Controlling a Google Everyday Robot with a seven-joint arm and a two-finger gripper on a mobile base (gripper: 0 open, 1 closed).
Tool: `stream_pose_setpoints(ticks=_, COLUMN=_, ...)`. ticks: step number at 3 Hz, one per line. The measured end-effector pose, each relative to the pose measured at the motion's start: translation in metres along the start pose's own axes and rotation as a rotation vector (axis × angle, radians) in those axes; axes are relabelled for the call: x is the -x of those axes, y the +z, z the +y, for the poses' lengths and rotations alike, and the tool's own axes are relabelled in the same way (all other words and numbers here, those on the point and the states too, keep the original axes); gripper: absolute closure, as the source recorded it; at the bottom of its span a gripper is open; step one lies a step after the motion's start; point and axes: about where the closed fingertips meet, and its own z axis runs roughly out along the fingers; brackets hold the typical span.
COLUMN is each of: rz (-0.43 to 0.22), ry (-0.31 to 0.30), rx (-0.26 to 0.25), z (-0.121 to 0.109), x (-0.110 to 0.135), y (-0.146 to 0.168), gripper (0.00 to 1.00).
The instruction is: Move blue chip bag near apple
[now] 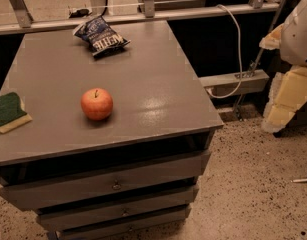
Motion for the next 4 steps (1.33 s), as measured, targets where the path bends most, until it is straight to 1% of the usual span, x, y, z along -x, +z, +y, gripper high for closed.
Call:
stream_pose_setpoints(ticks=1, rz=-0.016, ry=-0.006, rx=-0.011, z=-0.002, x=0.003, y=0.0, gripper=0.0)
stream_pose_setpoints(ticks=2, rz=-0.088, ry=-0.024, rx=-0.036, z=-0.015, x=0.017, y=0.008, gripper=0.0)
stream_pose_setpoints(ticks=3, rz=-0.27, ry=-0.053, rx=-0.073, z=-0.057, x=0.071, y=0.037, gripper=0.0)
stream_pose_setpoints(ticks=4, rz=-0.414, ry=-0.09, rx=-0.083, z=-0.09, x=0.133, y=0.066, gripper=0.0)
